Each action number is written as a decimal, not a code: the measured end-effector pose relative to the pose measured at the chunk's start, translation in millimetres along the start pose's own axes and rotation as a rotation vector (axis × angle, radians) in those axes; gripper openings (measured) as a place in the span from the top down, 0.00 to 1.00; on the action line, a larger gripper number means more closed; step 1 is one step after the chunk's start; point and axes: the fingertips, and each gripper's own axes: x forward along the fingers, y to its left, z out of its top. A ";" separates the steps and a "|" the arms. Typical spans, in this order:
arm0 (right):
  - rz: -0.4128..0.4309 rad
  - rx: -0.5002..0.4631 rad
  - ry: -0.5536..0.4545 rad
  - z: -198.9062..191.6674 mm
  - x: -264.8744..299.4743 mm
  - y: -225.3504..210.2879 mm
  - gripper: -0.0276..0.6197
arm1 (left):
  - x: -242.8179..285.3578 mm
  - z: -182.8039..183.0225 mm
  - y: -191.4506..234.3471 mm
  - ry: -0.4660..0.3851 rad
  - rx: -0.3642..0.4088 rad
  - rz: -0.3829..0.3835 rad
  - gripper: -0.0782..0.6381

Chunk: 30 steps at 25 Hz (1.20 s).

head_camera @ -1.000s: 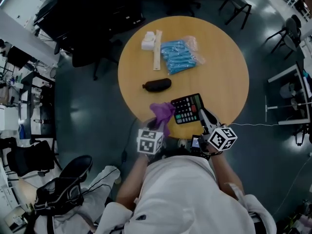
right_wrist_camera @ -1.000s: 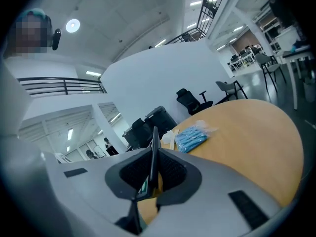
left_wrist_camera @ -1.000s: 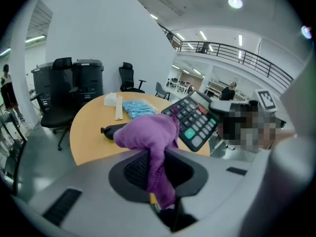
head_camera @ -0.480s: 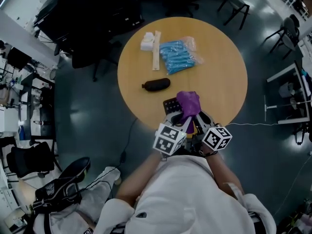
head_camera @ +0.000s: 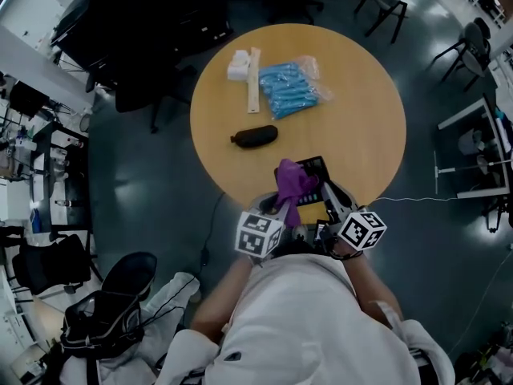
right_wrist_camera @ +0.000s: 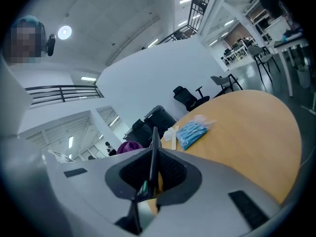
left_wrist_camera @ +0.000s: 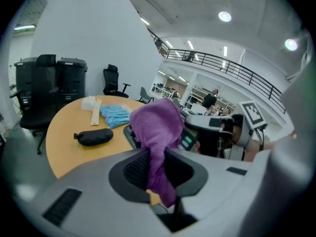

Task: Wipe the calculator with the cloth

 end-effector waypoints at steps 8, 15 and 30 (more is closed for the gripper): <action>-0.002 -0.294 0.047 3.8 -11.6 5.9 0.88 | -42.9 -47.5 67.8 0.048 -0.062 0.187 0.79; 0.028 -0.739 0.221 -23.7 -1.6 33.5 0.88 | -61.3 50.8 15.4 -0.062 0.334 0.147 0.79; 0.083 -1.023 0.295 -44.7 -10.8 72.7 0.88 | -25.7 55.8 -59.1 0.036 0.553 -0.050 0.79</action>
